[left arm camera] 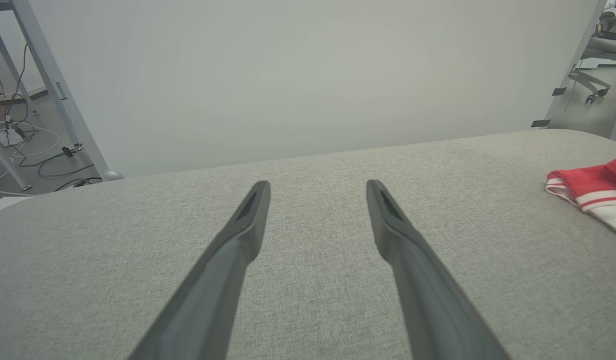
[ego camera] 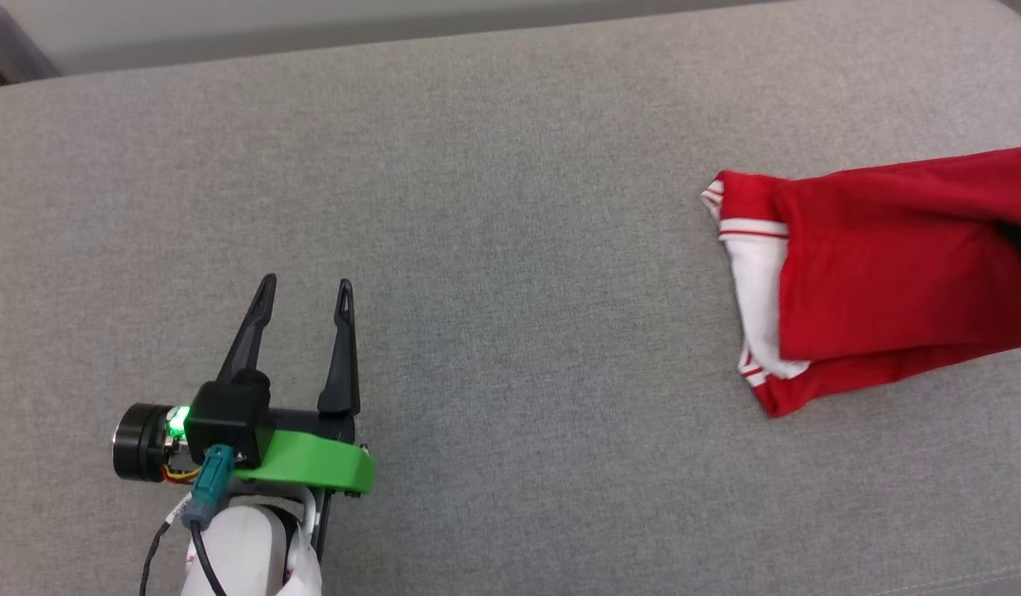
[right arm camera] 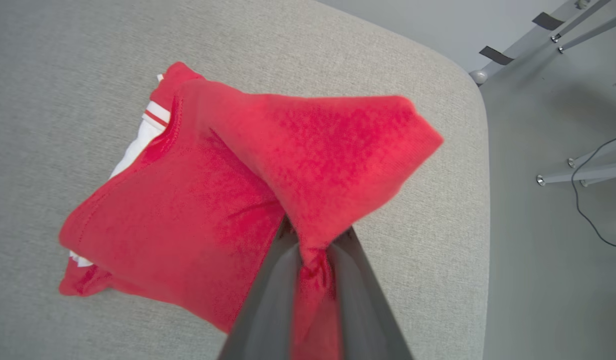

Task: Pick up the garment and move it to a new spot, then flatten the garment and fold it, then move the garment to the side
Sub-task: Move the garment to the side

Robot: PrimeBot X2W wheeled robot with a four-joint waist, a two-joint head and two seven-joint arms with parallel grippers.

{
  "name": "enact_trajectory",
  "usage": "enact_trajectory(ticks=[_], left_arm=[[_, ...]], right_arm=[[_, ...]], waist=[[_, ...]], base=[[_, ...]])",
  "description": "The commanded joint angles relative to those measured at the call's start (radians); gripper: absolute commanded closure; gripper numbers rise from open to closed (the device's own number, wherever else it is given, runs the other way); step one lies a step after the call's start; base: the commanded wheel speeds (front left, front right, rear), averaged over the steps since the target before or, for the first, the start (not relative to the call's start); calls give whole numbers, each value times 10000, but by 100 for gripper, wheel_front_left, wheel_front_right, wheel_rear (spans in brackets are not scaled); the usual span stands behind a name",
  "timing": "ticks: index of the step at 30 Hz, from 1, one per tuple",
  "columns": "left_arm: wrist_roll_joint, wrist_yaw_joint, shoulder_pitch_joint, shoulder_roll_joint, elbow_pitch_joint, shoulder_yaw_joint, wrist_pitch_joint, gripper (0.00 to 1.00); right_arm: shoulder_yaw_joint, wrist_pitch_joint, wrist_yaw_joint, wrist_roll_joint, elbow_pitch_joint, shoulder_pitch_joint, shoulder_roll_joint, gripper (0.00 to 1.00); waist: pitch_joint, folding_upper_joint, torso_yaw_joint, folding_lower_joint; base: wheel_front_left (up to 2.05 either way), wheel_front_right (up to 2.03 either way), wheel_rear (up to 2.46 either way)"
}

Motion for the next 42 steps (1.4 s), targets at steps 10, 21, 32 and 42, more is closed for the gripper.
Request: enact_trajectory(ticks=[10,21,32,42], left_arm=[[140,-58,-827,266,-693,70,-59,0],[117,-77,-1193,396,-971,74,-59,0],[0,0,-995,353,-742,159,-59,0],[-137,137,-207,142,-369,115,-59,0]], right_arm=[[-1018,-556,-7,-792,2409,-1140,-776,100],[-2113,-986,-7,-1520,4229,-2004,-863,100],[-2348,-1503,-7,-2050,5213,-2327,-224,0],[-2640,-3873,-7,-2561,4802,-2161,195,0]], waist=[[2305,-1,-69,0],[2726,-1,2,0],[2003,-1,190,0],[537,-1,457,0]], base=[[0,0,0],[0,0,0],[0,0,0],[0,0,0]])
